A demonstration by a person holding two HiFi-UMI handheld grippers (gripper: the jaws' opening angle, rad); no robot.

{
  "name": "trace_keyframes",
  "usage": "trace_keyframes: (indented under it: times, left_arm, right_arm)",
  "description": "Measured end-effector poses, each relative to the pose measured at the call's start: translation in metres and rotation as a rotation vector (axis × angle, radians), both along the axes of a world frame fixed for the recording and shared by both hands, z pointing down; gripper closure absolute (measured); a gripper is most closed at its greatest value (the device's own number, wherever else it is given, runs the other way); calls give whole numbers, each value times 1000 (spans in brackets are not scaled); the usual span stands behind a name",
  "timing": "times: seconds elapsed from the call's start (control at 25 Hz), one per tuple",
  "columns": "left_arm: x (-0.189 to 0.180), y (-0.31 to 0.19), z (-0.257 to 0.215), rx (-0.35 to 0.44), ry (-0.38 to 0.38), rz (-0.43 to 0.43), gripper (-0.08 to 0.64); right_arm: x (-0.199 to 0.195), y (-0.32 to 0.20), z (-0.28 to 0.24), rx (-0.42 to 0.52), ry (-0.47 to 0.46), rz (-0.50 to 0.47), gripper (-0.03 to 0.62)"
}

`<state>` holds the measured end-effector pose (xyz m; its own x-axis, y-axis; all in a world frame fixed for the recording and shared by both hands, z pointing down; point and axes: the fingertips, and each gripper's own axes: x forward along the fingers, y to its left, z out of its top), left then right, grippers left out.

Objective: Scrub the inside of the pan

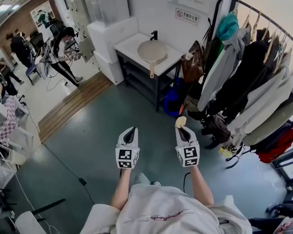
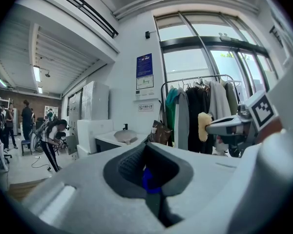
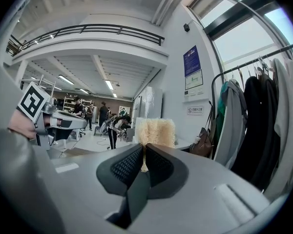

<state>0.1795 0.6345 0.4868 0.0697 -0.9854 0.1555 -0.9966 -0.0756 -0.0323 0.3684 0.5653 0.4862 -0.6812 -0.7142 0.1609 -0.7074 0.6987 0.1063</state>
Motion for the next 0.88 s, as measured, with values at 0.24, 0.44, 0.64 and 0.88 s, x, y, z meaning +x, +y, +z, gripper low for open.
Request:
trace_keyframes:
  times: [0.24, 0.44, 0.64, 0.88]
  left_arm:
    - [-3, -9, 4, -4, 3, 5, 560]
    - [-12, -23, 8, 1, 11, 15, 560]
    - [-27, -48, 13, -9, 13, 27, 560]
    - [-55, -91, 13, 6, 12, 39, 560]
  right_arm:
    - [-3, -6, 3, -5, 2, 5, 568]
    - [-14, -17, 8, -4, 11, 9, 568]
    - [-33, -38, 10, -3, 14, 10, 568]
    - [-66, -76, 10, -2, 22, 10, 568]
